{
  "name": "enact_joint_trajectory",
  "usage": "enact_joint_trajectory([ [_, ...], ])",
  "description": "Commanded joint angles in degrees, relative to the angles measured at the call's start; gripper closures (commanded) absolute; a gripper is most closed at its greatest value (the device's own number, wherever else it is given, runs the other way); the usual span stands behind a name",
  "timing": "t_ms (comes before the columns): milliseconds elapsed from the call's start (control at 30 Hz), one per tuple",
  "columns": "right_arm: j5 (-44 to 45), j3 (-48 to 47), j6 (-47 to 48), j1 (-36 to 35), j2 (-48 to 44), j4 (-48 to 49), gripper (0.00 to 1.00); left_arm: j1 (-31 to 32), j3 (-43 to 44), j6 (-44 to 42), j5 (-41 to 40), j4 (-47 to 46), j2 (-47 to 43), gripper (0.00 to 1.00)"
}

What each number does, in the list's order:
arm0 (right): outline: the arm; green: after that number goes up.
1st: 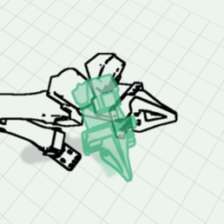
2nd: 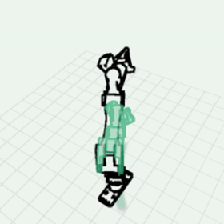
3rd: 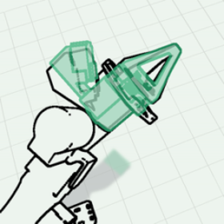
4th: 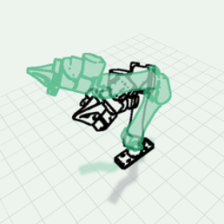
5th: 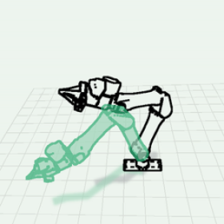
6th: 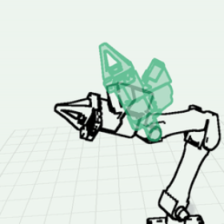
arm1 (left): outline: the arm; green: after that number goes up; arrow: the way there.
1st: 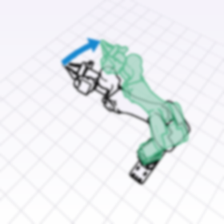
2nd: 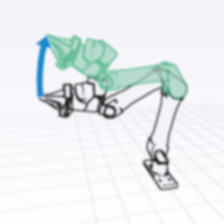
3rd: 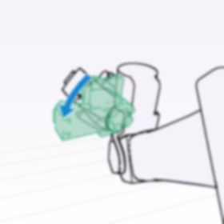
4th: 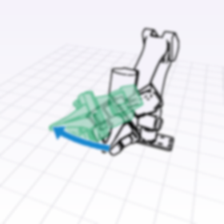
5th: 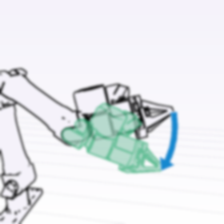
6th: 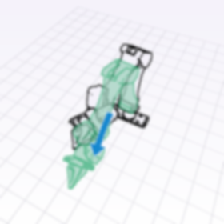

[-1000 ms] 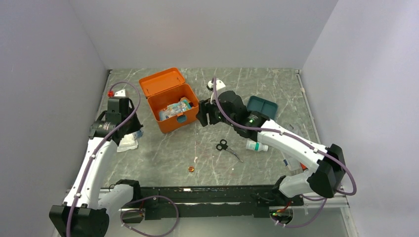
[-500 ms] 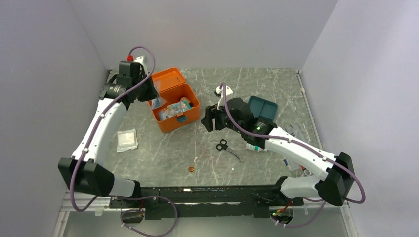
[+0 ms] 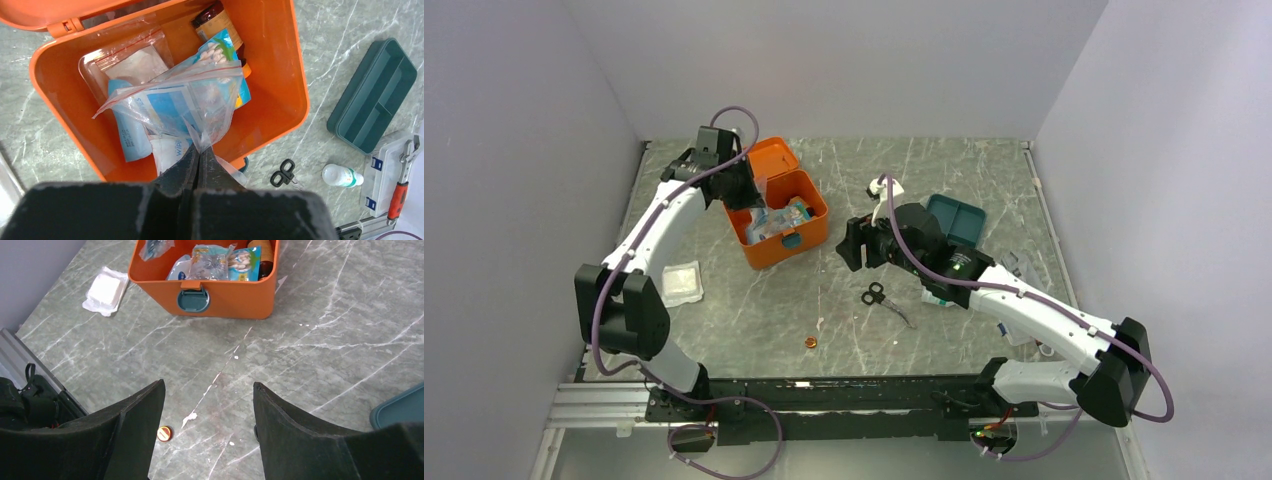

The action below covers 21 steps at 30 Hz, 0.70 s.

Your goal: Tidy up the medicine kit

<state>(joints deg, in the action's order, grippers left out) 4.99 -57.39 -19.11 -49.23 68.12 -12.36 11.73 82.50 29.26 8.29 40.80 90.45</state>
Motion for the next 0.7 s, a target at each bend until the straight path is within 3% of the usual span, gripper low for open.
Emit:
enact_joint_trajectory([
  [0, 0.50, 0.52, -0.85, -0.16, -1.58, 1.65, 0.33, 0.23, -0.81, 2.24, 0.39, -3.55, 0.79, 1.00],
  [367, 1.06, 0.85, -1.00, -0.18, -1.28, 0.72, 0.33, 0.23, -3.90, 3.41, -0.55, -5.03, 3.98, 1.00],
  [667, 1.58, 1.05, -1.12, -0.15, -0.91, -0.19, 0.32, 0.23, -5.41, 1.91, -1.68, -6.35, 4.45, 0.64],
])
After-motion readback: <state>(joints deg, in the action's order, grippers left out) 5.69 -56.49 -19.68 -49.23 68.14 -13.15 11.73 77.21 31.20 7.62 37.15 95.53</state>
